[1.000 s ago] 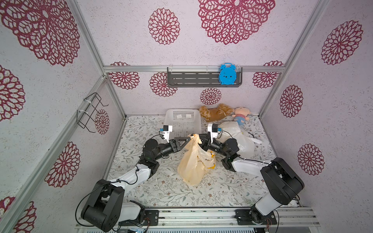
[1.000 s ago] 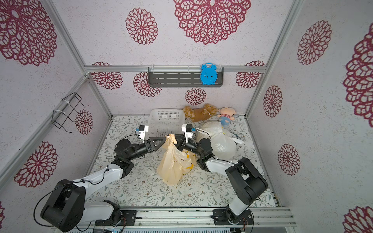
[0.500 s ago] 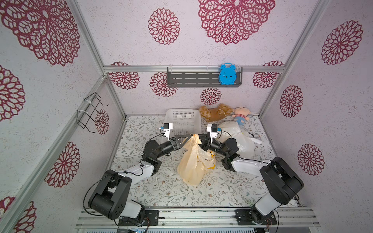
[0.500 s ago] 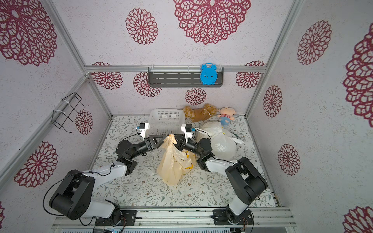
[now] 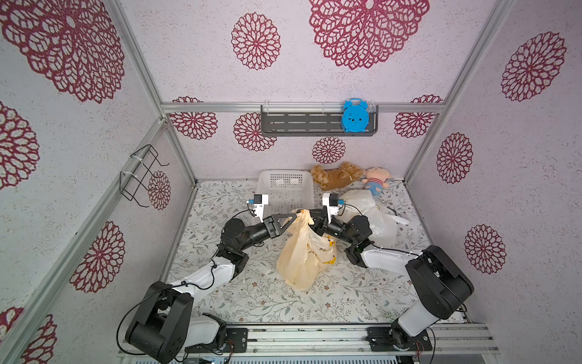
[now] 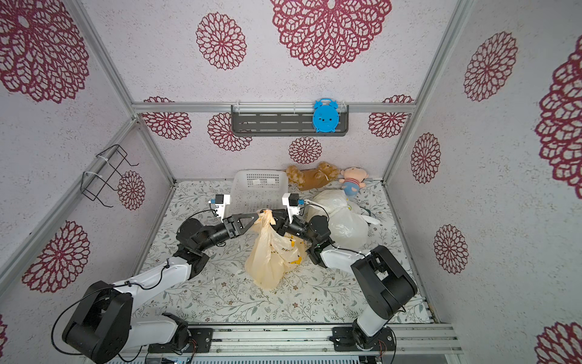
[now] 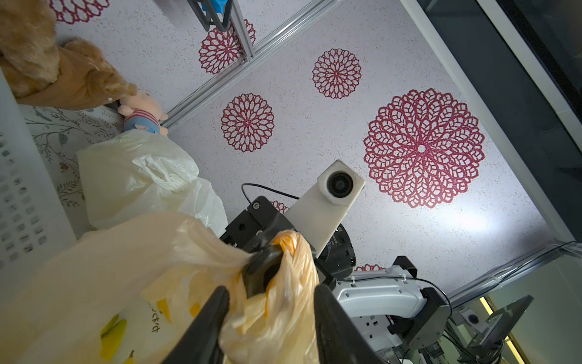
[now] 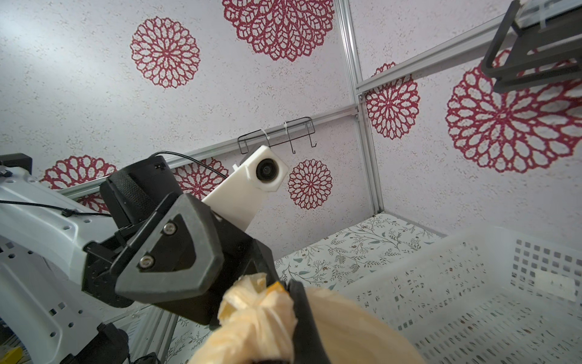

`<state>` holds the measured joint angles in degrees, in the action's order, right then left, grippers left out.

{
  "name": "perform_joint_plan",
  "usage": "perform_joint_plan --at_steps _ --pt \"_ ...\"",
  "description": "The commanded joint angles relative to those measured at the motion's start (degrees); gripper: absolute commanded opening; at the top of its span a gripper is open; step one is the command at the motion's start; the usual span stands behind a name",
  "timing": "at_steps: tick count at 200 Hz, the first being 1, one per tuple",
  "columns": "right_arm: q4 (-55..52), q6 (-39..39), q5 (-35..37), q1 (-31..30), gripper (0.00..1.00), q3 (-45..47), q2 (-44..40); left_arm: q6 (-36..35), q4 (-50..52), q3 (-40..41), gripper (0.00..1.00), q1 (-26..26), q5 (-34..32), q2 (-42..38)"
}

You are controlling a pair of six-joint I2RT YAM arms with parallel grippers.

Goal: Place the banana into a plastic bag & tie a knot
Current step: Cross the plastic bag at the center of the board.

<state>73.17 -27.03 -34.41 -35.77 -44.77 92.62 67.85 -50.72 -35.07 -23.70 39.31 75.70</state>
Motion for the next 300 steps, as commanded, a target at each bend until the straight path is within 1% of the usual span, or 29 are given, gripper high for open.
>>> perform_joint_plan --at_steps 1,20,26,40,58,68,92,132,157,184,226,259,300 --pt "1.0 0.8 1.2 0.3 0.00 -2.2 -0.6 -1.8 1.8 0.5 0.45 -0.3 -0.5 -0.9" --pt "0.8 0.8 1.2 0.3 0.00 -2.2 -0.7 -2.4 2.7 0.4 0.45 -0.4 -0.8 -0.9" --pt "0.7 0.9 1.2 0.4 0.00 -2.2 -0.7 -2.7 3.0 0.4 0.42 -0.5 -0.9 -1.0" --pt "0.6 0.9 1.2 0.3 0.00 -2.1 -0.7 -3.1 3.8 0.3 0.30 -0.5 -1.2 -1.2" --pt "0.5 1.0 1.2 0.3 0.00 -1.9 -0.6 -4.0 5.1 0.1 0.09 -0.5 -1.9 -2.1" --pt "0.4 1.0 1.1 0.3 0.00 -1.9 -0.5 -5.0 6.7 0.0 0.00 -0.5 -2.6 -2.9" --pt "-0.2 1.1 0.9 0.3 0.00 -2.0 -0.2 -8.4 12.3 -0.6 0.00 -0.6 -4.8 -5.0" --pt "-4.9 4.6 1.4 0.5 0.00 -1.8 0.5 -12.5 16.8 -0.4 0.00 -0.5 -7.4 -5.1" --pt "-7.2 6.0 1.6 0.6 0.11 -0.9 0.7 -13.1 16.6 -0.2 0.00 -0.6 -7.4 -3.3" --pt "-9.2 6.4 1.7 0.9 0.15 0.3 -0.9 -12.4 14.9 0.2 0.00 -0.7 -6.7 -1.8" --pt "-16.0 8.5 1.9 0.9 0.28 1.3 -5.0 -12.5 15.3 0.6 0.00 -1.2 -6.8 -2.1" --pt "-21.8 10.1 2.4 1.1 0.33 2.1 -8.9 -13.0 16.1 0.8 0.00 -1.4 -7.4 -2.8" --pt "-30.1 12.0 4.5 1.1 0.33 3.5 -14.0 -13.0 16.3 0.6 0.00 -1.8 -7.6 -2.2"
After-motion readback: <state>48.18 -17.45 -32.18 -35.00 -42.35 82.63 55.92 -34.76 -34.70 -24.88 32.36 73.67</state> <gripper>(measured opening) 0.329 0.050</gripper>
